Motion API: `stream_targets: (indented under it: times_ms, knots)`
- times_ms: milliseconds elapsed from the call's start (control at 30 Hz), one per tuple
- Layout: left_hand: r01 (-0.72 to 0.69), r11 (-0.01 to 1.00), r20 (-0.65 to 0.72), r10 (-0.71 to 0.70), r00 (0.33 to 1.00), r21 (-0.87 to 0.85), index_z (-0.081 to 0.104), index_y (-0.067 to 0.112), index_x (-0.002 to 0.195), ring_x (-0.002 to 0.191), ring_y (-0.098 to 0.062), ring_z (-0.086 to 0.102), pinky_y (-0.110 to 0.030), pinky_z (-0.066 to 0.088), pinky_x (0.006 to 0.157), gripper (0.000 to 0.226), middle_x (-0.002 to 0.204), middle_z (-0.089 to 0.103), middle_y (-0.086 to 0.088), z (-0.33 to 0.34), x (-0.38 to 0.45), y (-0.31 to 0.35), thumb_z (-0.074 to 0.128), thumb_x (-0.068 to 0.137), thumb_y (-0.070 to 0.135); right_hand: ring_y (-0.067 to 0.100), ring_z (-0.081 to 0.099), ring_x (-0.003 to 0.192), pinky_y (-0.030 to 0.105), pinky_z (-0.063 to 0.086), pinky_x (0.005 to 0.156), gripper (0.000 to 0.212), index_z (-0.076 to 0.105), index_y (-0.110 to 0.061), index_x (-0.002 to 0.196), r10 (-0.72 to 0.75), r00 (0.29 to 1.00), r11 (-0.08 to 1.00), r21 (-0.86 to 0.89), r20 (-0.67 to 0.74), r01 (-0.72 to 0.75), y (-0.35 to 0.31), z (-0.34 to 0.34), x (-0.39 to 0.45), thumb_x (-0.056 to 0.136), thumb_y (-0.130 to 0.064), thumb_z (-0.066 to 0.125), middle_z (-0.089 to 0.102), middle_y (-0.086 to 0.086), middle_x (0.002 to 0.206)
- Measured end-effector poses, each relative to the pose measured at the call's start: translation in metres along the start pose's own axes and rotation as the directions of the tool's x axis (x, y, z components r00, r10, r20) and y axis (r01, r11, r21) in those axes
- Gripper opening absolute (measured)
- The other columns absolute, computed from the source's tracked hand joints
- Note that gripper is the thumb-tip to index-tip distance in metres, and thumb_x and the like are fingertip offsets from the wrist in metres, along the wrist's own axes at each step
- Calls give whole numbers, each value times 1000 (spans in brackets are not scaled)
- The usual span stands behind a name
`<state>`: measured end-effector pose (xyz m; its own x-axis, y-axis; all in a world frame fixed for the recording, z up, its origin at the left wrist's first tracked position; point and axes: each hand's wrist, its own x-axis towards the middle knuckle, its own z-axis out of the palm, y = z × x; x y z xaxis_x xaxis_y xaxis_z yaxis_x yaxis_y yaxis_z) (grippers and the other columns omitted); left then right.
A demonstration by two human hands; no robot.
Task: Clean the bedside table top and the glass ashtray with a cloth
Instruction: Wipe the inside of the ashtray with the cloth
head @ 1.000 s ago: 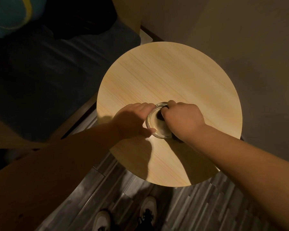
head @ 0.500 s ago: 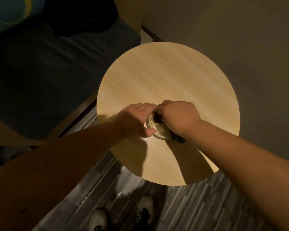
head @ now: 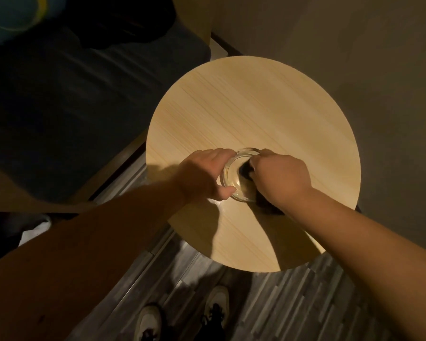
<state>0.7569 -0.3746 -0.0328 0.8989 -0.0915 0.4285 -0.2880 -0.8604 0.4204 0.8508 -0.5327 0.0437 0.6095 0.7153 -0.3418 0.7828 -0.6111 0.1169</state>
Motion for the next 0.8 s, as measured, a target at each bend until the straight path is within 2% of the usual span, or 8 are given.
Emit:
stream_targets:
  times_ms: [67, 133, 233, 333, 500, 633, 700, 800]
  knots:
    - [11, 1000, -8, -11, 1000, 15, 64, -2, 108, 72, -26, 64, -32, 51, 57, 57, 89, 68, -11, 2, 1, 1, 63, 69, 39, 23, 57, 64, 30, 47, 53, 11, 64, -23, 88, -77, 990, 997, -4, 114, 78, 3, 0, -11, 87, -25, 54, 57, -2, 78]
    - [13, 1000, 4, -13, 1000, 26, 65, 0, 107, 70, -25, 62, -32, 49, 56, 54, 87, 68, -10, 4, 1, 1, 63, 70, 39, 22, 57, 64, 28, 38, 50, 14, 65, -24, 84, -141, 969, 988, 93, 203, 124, -1, 1, -12, 88, -28, 52, 59, -2, 73]
    - [-10, 1000, 37, 9, 999, 24, 64, 1, 105, 68, -23, 61, -35, 49, 55, 51, 85, 66, -9, 3, 3, -2, 63, 76, 43, 22, 57, 66, 26, 34, 49, 14, 65, -25, 82, -76, 991, 972, 231, 112, 48, -10, 4, 5, 87, -30, 52, 61, -2, 76]
    - [17, 999, 65, -14, 998, -31, 61, 1, 108, 71, -22, 62, -31, 51, 58, 57, 88, 66, -10, 1, 3, -5, 59, 82, 52, 24, 53, 63, 26, 34, 49, 11, 64, -24, 93, 24, 998, 991, 136, -54, -17, -12, 3, 17, 86, -23, 55, 55, -1, 84]
    - [7, 1000, 60, -7, 998, 5, 62, 0, 107, 70, -22, 61, -29, 49, 57, 57, 88, 67, -10, 2, 3, -1, 63, 72, 45, 23, 56, 66, 33, 48, 56, 6, 61, -19, 85, -9, 996, 1000, 28, 91, 7, -1, -8, -11, 85, -25, 61, 45, -2, 74]
    - [23, 999, 28, -24, 999, 42, 64, 2, 104, 67, -23, 60, -33, 48, 54, 52, 83, 66, -7, 4, 3, 2, 62, 74, 45, 23, 60, 66, 30, 45, 55, 13, 62, -24, 76, -85, 980, 963, 266, 179, 35, -13, -4, -12, 86, -23, 53, 60, -3, 73]
    - [19, 1000, 13, -19, 1000, 4, 63, 2, 104, 67, -22, 59, -34, 49, 55, 55, 82, 64, -7, 3, 2, 1, 53, 83, 52, 22, 59, 69, 30, 46, 56, 13, 64, -28, 82, -51, 997, 959, 282, 59, 33, -12, 2, 6, 85, -22, 53, 61, -3, 84]
    - [43, 999, 7, -43, 999, -29, 62, 0, 105, 67, -21, 60, -28, 48, 57, 62, 83, 65, -9, 1, 3, 0, 47, 87, 57, 23, 57, 67, 31, 48, 54, 13, 64, -28, 96, 4, 998, 991, 132, -60, 4, -3, 4, 13, 85, -25, 59, 54, -5, 91]
